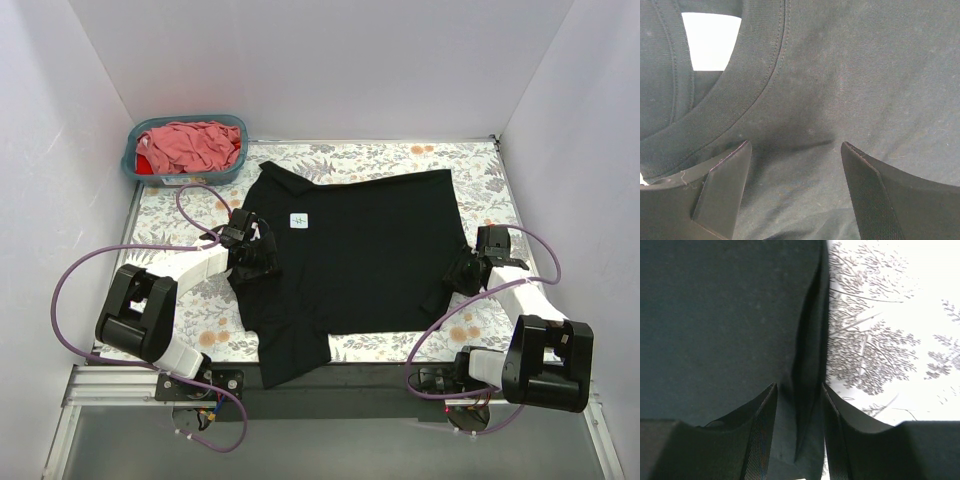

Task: Fold and stack the t-shirts
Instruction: Flatten the tshirt out

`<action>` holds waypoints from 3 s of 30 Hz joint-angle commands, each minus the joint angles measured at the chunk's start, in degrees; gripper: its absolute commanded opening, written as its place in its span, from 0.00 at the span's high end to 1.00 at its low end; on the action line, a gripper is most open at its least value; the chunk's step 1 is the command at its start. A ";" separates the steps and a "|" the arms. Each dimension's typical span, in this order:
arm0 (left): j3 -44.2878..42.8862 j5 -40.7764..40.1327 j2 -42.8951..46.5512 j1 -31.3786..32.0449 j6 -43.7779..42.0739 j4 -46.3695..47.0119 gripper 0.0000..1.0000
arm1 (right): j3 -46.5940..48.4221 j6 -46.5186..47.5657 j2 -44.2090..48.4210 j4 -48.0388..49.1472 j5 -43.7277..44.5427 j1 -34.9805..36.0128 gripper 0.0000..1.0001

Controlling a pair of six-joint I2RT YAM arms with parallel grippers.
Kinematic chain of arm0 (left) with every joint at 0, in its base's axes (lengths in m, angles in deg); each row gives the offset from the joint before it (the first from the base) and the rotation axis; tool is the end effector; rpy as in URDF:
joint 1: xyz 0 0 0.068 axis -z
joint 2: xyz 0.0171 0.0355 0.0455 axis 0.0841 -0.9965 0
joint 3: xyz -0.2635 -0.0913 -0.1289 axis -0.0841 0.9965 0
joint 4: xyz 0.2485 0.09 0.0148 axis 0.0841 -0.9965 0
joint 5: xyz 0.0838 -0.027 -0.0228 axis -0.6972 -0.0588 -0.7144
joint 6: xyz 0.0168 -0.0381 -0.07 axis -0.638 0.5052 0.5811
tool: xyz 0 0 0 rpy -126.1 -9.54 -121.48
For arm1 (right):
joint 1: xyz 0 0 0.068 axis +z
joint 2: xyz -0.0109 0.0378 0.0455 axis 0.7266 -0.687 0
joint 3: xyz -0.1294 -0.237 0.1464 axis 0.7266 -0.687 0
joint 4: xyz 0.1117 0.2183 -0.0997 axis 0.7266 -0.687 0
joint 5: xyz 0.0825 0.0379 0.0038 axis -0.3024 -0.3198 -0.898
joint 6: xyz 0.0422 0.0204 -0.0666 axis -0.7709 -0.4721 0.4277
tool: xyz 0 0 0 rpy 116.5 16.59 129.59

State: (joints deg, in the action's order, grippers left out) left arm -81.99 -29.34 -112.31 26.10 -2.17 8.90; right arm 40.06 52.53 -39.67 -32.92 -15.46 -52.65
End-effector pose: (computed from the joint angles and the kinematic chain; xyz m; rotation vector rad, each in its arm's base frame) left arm 0.2684 -0.1106 0.1647 -1.1795 2.6050 -0.5196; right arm 0.2227 -0.0213 0.1713 0.6995 2.5069 0.1653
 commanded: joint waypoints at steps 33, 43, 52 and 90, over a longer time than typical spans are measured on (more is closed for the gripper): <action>1.04 -2.49 -3.37 -0.01 -0.65 -1.48 0.28 | 5.94 1.65 -2.59 -1.32 -3.45 -0.28 0.69; 1.04 -2.67 -3.81 -0.01 -0.73 -1.57 0.28 | 4.62 2.00 -3.65 -2.89 1.56 -0.28 0.91; 0.78 -3.55 -4.69 -0.01 -0.73 -2.28 0.28 | 12.79 9.91 -5.58 -13.09 20.07 -0.72 0.99; -4.14 -15.58 -8.10 -3.88 -0.12 -4.03 0.28 | 20.97 11.94 -13.66 -5.36 6.65 53.33 0.50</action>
State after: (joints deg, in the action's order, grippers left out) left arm -85.70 -37.84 -115.83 23.48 -0.68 6.98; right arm 59.43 62.89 -50.68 -41.42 -10.24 -0.89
